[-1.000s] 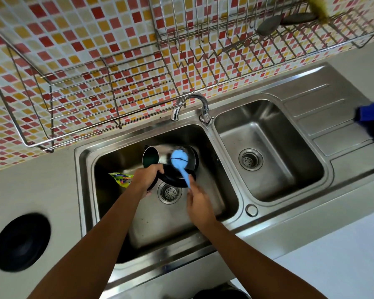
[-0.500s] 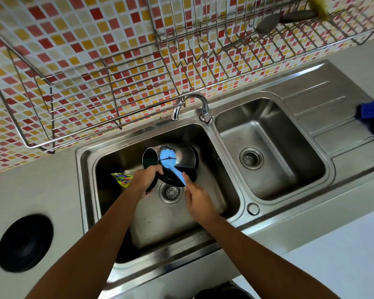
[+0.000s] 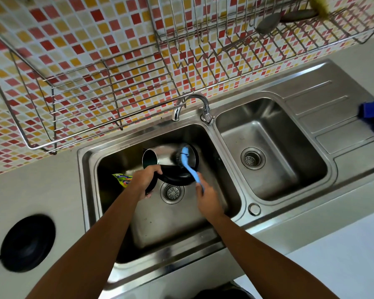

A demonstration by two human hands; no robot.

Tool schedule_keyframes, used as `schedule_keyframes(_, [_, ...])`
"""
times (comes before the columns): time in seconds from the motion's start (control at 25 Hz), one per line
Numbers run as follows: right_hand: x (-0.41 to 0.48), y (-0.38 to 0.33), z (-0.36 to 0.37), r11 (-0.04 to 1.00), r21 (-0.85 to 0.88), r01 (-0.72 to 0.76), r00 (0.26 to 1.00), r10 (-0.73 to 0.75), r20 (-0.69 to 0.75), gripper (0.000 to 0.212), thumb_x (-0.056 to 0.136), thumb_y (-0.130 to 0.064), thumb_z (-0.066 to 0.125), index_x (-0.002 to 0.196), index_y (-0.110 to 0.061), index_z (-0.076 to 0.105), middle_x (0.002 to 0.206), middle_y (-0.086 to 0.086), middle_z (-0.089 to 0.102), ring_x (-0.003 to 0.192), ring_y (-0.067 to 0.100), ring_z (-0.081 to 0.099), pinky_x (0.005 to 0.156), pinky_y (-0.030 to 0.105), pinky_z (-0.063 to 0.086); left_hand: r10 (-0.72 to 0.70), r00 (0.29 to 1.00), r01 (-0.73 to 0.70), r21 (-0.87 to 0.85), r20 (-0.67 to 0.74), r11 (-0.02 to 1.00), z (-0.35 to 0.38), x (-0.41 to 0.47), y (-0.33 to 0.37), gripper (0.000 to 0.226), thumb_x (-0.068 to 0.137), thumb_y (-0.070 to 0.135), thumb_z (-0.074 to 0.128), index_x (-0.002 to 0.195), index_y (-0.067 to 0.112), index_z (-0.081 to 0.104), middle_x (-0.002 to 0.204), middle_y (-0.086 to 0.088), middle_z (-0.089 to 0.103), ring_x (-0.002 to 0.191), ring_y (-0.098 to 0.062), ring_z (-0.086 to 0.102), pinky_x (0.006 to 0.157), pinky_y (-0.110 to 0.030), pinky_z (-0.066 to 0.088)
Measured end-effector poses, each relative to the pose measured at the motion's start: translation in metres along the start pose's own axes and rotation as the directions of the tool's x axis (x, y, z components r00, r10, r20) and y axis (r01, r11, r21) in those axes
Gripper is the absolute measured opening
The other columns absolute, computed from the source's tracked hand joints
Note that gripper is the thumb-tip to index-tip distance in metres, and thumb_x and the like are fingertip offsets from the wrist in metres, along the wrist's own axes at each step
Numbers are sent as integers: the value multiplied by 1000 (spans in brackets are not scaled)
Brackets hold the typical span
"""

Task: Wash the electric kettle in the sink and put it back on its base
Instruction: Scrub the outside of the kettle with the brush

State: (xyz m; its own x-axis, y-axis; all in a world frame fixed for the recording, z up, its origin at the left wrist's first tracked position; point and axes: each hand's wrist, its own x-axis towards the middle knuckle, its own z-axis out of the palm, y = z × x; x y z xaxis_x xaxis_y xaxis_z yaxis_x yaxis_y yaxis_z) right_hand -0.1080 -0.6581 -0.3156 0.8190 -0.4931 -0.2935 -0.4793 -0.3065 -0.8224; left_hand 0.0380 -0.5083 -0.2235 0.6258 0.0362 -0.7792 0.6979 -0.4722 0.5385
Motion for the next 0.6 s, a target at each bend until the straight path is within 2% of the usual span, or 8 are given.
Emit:
schedule_keyframes(0.08, [13,8,-7,984,4,-180,981,180,-69,44,101,-24,43,145,-21,46,103,22,69,90,37,67,76,40,53,3,1000,-3,-14,7,1000,2,-2,0,35,59,29,69,85,8,57,66,-13,49,43,-20,42,43,-21,32])
schedule_keyframes(0.12, [14,7,-8,983,30,-180,980,182,-79,44,101,-23,44,144,-19,47,106,21,69,94,36,67,80,41,53,6,1000,-6,-17,10,1000,3,-3,1,34,61,28,69,85,8,56,62,-12,48,42,-20,42,43,-21,31])
schedule_keyframes(0.24, [1,-7,-6,994,85,73,996,-77,42,45,101,-25,47,146,-23,45,104,8,70,84,23,68,77,35,53,6,1000,-6,-31,4,999,3,-2,4,36,61,29,68,88,6,56,63,-12,48,42,-20,42,42,-20,31])
schedule_keyframes(0.32, [-6,2,-6,993,33,113,989,-116,94,46,101,-29,46,147,-27,42,102,9,70,83,24,68,76,36,53,12,1000,-12,-29,6,1000,2,-3,3,38,61,28,68,89,5,58,68,-14,50,41,-21,41,41,-20,31])
schedule_keyframes(0.44, [3,18,-13,984,-59,-168,985,165,-45,46,101,-24,43,146,-24,44,102,19,68,92,36,67,79,40,52,32,999,-32,3,6,999,8,-8,3,27,66,25,68,79,6,55,57,-12,45,42,-20,40,43,-20,28])
schedule_keyframes(0.48, [3,15,-14,974,-64,-218,975,214,-66,46,101,-23,43,146,-22,44,102,19,67,93,36,66,80,39,51,43,999,-43,17,6,999,12,-9,3,25,66,25,69,76,6,54,54,-11,44,43,-20,39,44,-20,27])
schedule_keyframes(0.52, [1,9,-11,981,-44,-188,980,185,-71,46,101,-22,44,146,-21,44,102,19,67,93,36,66,79,38,51,53,999,-54,24,5,998,16,-9,3,25,66,25,69,73,6,53,53,-10,43,43,-20,39,44,-20,26])
schedule_keyframes(0.6, [-12,-5,-2,1000,23,21,999,-20,-26,48,100,-24,46,148,-22,42,101,13,68,87,28,67,75,34,51,59,998,-58,21,-14,998,20,-9,2,25,64,26,69,73,8,54,55,-10,44,46,-20,40,45,-21,27])
